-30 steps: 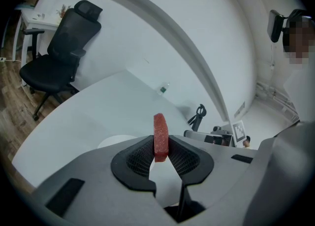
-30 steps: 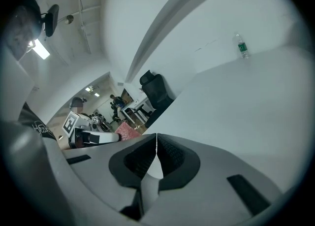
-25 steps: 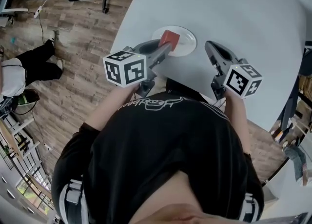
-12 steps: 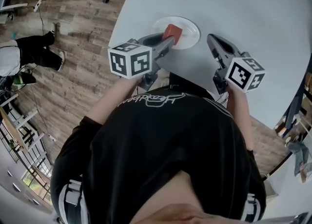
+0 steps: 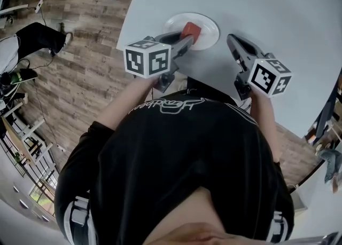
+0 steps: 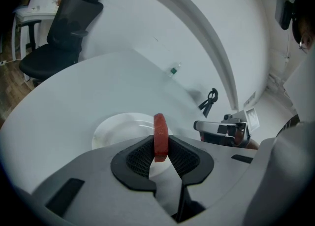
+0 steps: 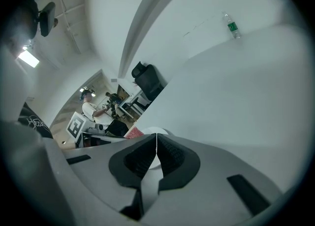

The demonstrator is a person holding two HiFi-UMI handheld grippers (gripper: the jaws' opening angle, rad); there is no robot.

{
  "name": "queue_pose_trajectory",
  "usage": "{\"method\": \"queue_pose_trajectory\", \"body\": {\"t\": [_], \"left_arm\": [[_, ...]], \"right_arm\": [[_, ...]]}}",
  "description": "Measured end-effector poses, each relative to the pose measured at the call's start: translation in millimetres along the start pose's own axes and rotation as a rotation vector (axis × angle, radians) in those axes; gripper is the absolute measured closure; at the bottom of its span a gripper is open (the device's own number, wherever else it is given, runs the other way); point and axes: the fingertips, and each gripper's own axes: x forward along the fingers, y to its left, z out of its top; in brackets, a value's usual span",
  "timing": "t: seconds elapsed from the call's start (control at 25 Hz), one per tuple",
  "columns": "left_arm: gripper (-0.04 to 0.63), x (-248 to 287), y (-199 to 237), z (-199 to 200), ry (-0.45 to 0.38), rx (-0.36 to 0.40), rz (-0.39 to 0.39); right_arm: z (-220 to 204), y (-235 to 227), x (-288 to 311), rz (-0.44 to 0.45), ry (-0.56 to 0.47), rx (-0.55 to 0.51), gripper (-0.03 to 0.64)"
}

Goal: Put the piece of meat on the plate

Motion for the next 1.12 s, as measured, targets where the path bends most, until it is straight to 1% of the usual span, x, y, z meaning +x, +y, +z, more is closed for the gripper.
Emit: {"method": "queue_pose_trajectory", "body": {"t": [0.4,0.6,0.84,1.12], "left_arm": [[0.506,10.4,0.9,-5.5,0.037,0.006,-0.039],[0.506,11.7,5.6,-9.7,0.033,-0.005,-0.051],[0.505,9.1,6.2,-10.2,0.034,0.006,-0.052],[0.485,7.5,8.0,-9.6,0.04,0.069,-0.018]], "right_arm": [[-2.6,-2.8,3.0,-0.005,0.015,0.017,0.606],[-9.0,-4.7,6.1,-0.004,0.02,0.019,0.606],[-9.1,-1.0,6.3,-0.006,0.022,0.016,0.606],[-8.1,0.9,6.1,-0.007,0.025,0.018,0.607]]}}
